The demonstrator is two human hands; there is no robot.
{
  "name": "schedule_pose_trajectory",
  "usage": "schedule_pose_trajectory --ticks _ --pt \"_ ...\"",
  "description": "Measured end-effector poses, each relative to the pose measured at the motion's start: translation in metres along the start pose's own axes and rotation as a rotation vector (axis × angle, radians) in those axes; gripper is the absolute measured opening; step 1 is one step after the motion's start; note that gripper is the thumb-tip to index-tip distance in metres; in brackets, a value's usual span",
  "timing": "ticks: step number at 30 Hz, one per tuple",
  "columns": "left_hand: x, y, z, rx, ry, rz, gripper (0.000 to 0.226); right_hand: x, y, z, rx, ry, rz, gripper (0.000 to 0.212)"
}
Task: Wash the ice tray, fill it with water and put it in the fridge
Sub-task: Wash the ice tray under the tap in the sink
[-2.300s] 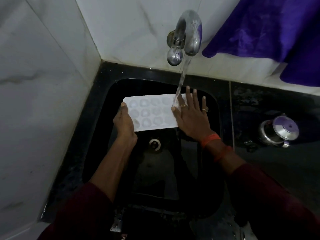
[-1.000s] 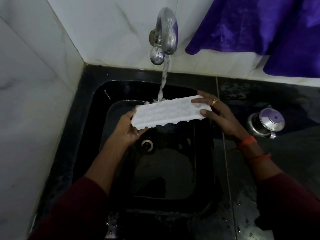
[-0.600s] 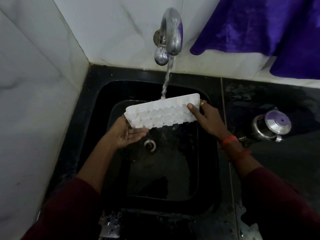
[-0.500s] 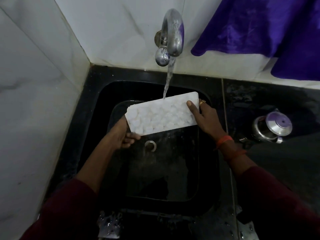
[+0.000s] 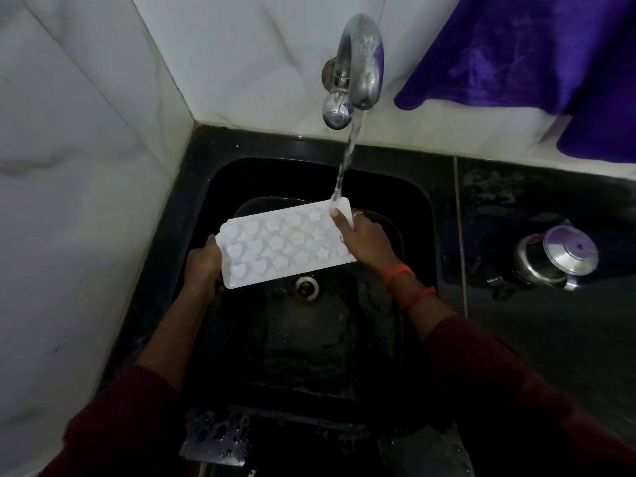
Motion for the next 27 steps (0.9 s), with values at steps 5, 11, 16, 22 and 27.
schedule_pose_trajectory --ticks 5,11,16,22,27 --pt "0.005 -0.008 -0.007 0.028 -0.049 -0.025 0.05 -0.007 0.004 0.002 -0.039 -0.048 -0.029 0.077" --pt "0.02 -0.053 -0.015 0.059 -0.042 0.143 0.042 0.008 0.041 -0.012 -0.084 -0.004 -0.221 0.052" --pt "0.032 -0.098 -0.024 0.039 -0.041 0.318 0.051 0.037 0.079 -0.017 -0.023 0.054 -0.379 0.051" --pt "0.039 -0.131 -0.031 0.067 -0.051 0.413 0.049 0.065 0.103 -0.023 0.03 0.157 -0.462 0.045" --pt "0.039 -0.129 -0.031 0.176 -0.073 0.378 0.049 0.069 0.089 -0.036 0.034 0.265 -0.307 0.04"
Point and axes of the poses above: each hand's wrist, its own x-axis away from the middle knuckle, its own y-axis out of the back of the hand, z = x × y, the point moved 3 cm from there along -x, towards the middle knuckle, and after that the axes turned 14 degrees about z, right-handed, at the moved point
